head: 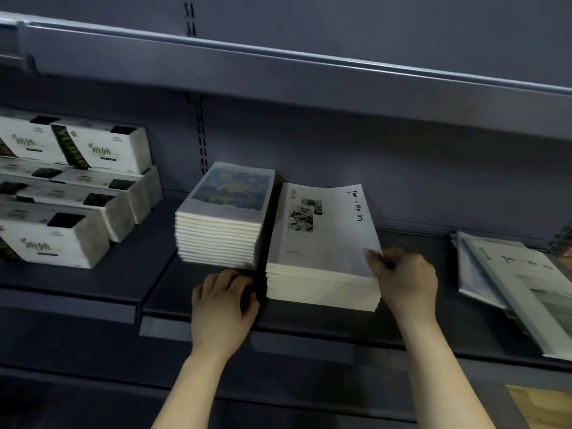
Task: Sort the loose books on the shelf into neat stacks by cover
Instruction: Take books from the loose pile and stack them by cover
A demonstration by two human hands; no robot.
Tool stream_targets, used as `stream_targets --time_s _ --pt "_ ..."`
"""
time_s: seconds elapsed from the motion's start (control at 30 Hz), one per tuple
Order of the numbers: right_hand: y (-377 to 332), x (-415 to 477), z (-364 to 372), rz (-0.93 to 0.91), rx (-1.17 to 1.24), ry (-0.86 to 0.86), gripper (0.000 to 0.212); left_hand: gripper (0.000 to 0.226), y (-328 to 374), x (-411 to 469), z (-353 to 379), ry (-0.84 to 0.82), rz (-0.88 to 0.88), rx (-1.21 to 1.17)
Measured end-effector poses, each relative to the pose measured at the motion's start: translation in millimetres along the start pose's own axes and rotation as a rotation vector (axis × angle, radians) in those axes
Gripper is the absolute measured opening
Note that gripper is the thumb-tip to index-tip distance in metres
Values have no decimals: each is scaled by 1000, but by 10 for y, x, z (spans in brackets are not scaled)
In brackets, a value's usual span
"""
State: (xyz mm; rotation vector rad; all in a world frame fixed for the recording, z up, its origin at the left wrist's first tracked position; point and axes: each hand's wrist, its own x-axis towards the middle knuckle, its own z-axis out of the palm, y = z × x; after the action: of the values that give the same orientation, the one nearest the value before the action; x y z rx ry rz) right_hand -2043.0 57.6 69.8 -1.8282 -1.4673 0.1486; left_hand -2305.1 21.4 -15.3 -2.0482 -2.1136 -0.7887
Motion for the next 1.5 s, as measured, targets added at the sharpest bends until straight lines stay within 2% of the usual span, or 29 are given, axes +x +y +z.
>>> stream_targets --time_s 0.27,0.53,0.67,0.77,0.9,1.03,1.17,1.27,1.5 --pt "10 24 -26 47 26 -55 36 42 1 -20 -10 9 6 -17" --pt "11 22 -16 12 -20 -30 38 42 5 -31 -18 7 11 -11" --pt "61 24 37 74 63 -44 35 43 19 -53 -27 17 19 -21" --pt "59 48 13 107 102 -70 44 43 43 -67 -34 17 21 -24" --pt "76 60 -48 83 83 -115 49 22 64 -82 -39 34 23 -30" --pt "177 38 -148 36 98 -138 35 26 103 -124 -69 23 -15 -61" --pt "372 104 -253 2 13 -182 18 25 233 -144 -201 62 -44 -132" --pt "517 151 -364 -3 -1 -194 15 20 384 -139 -314 94 -61 -193" --pt "954 240 -715 -33 -81 -206 11 7 822 -285 -329 83 -119 -133"
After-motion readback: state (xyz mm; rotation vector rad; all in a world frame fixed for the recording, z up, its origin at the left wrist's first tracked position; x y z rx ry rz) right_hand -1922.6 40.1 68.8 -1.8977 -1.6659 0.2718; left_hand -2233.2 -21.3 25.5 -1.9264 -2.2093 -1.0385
